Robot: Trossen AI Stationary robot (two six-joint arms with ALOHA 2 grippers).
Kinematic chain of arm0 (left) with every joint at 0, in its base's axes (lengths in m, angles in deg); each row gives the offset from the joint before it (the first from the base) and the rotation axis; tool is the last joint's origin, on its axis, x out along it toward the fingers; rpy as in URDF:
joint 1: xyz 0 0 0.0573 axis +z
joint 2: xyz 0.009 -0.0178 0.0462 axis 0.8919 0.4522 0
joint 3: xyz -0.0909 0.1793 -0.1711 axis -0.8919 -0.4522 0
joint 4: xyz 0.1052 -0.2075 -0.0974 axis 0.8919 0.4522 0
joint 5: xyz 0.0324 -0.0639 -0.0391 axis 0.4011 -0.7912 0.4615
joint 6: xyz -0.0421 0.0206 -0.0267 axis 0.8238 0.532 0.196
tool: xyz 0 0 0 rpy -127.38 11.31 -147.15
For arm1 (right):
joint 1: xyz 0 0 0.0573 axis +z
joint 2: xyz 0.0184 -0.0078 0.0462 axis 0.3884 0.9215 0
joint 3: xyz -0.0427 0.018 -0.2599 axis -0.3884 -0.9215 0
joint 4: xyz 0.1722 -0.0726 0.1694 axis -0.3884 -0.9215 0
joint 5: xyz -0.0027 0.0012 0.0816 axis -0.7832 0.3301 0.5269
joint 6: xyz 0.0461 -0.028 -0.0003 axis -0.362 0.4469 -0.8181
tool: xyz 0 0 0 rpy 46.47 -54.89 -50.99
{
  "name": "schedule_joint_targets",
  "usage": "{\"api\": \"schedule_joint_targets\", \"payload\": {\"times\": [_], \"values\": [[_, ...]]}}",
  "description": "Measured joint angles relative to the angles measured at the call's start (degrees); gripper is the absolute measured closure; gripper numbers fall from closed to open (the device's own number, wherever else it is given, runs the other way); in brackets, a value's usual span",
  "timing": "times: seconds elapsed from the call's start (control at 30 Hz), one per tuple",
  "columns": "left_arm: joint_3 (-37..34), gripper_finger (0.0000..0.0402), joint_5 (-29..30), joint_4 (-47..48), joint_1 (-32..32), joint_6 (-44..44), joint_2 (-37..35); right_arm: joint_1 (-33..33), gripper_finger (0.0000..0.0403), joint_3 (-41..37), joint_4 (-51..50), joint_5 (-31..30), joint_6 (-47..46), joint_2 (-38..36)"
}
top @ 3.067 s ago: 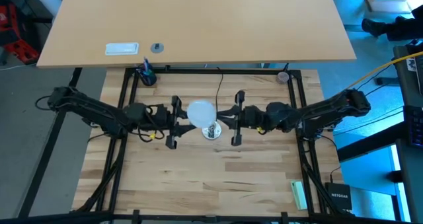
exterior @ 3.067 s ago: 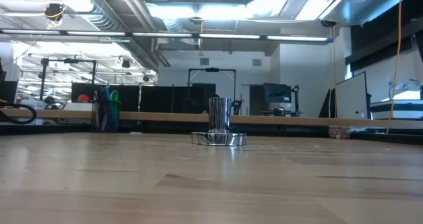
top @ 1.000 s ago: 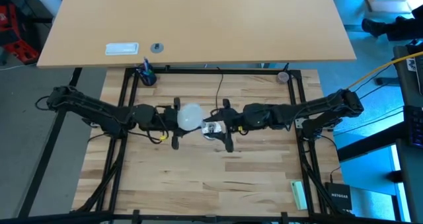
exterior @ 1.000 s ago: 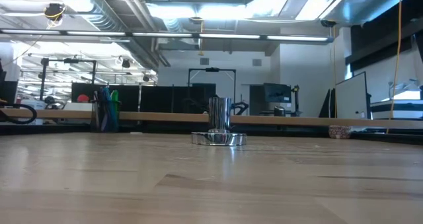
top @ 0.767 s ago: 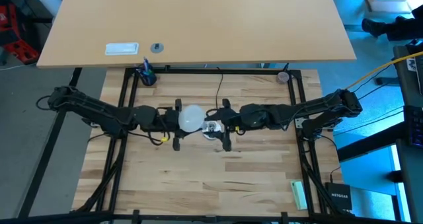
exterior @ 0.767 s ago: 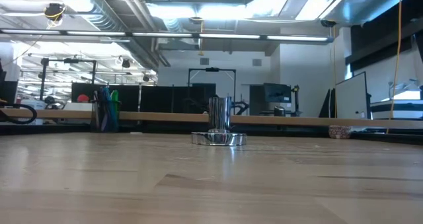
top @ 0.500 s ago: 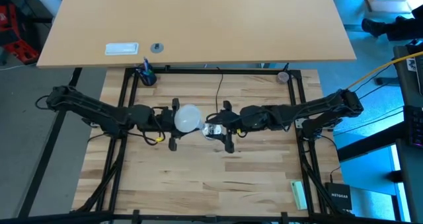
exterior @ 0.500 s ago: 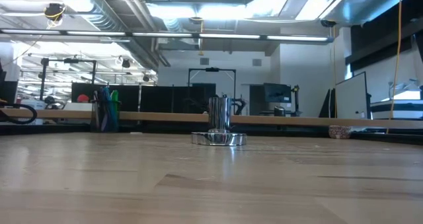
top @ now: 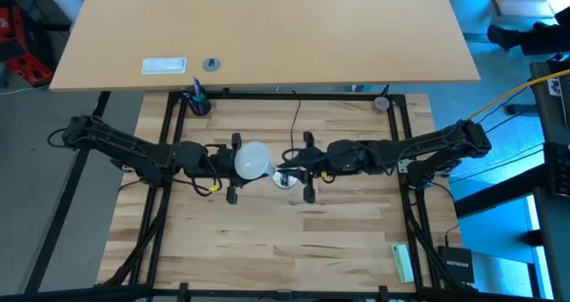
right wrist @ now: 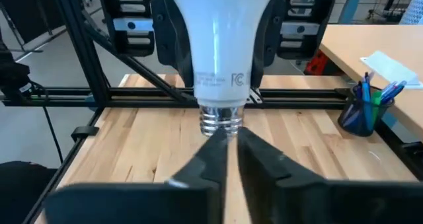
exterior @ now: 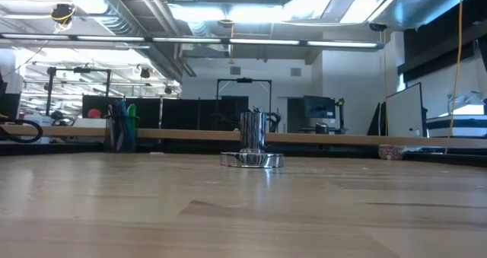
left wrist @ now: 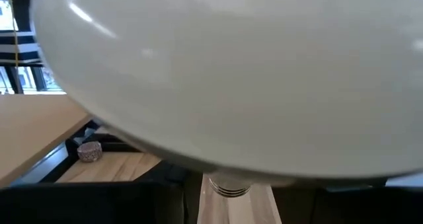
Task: Screw lightbulb
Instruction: Insert the lightbulb into the lamp
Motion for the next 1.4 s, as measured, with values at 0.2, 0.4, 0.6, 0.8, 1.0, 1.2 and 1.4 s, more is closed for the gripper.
{"api": "schedule_joint_targets", "payload": {"times": [0.2,0.4,0.6,0.8,1.0,1.2,1.4], "values": [[-0.1,0.0277,-0.1,-0.1,0.0,0.0,-0.1,0.0,0.0395,0.0,3.5,0.1,0.0,2.5],[-0.1,0.0277,-0.2,0.2,0.0,-0.4,0.0,-0.1,0.0367,0.0,5.1,0.1,0.0,4.3],[-0.1,0.0276,-0.1,0.0,0.0,-0.4,0.0,0.0,0.0346,0.0,3.9,0.1,-0.1,2.8],[-0.1,0.0276,0.0,0.2,0.0,-0.4,0.0,0.0,0.0291,0.0,2.2,1.2,-4.6,-1.3],[-0.1,0.0276,0.0,-0.5,0.0,0.1,0.0,-0.1,0.0213,0.0,9.2,2.8,-4.4,0.1],[-0.1,0.0276,-0.8,-0.9,-0.1,0.7,-0.1,0.0,0.0175,-0.3,18.1,3.3,-1.5,4.8],[-0.1,0.0276,-0.9,-0.9,-0.1,0.9,0.1,0.0,0.0175,-0.3,25.4,0.1,0.4,7.9]]}}
